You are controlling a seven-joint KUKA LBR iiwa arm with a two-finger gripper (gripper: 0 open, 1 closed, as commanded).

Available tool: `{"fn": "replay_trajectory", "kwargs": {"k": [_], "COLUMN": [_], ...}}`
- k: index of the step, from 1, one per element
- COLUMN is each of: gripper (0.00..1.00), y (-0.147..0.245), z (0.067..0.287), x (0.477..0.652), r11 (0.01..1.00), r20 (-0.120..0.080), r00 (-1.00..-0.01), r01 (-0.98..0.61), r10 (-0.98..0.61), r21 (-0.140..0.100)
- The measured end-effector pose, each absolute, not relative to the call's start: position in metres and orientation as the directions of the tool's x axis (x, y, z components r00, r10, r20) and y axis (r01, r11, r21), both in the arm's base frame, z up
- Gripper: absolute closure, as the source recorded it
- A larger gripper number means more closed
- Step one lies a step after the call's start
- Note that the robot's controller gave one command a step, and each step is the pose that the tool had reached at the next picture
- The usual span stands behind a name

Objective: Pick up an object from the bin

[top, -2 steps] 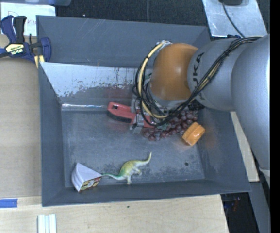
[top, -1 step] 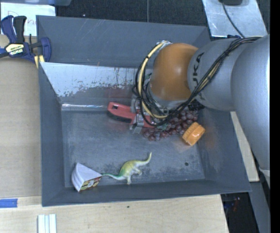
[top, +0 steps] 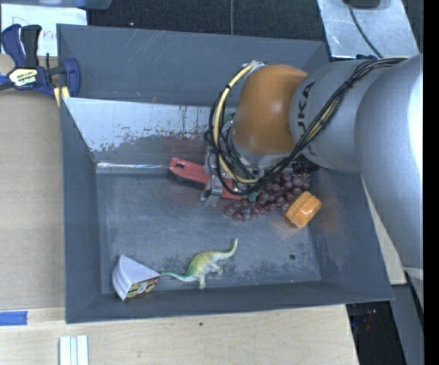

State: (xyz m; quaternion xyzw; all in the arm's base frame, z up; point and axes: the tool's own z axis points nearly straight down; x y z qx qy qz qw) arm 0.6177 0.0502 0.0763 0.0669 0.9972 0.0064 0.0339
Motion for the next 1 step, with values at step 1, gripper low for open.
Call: {"fn": "replay_trajectory", "kwargs": {"k": [1], "gripper": [1.00], "y": [0.0589], "z": [0.0739], "x": [0.6249], "r11": [0.988], "r20": [-0.065], "r00": [-0.986], "r01": [0.151], "r10": [0.152], "r21": [0.018]}}
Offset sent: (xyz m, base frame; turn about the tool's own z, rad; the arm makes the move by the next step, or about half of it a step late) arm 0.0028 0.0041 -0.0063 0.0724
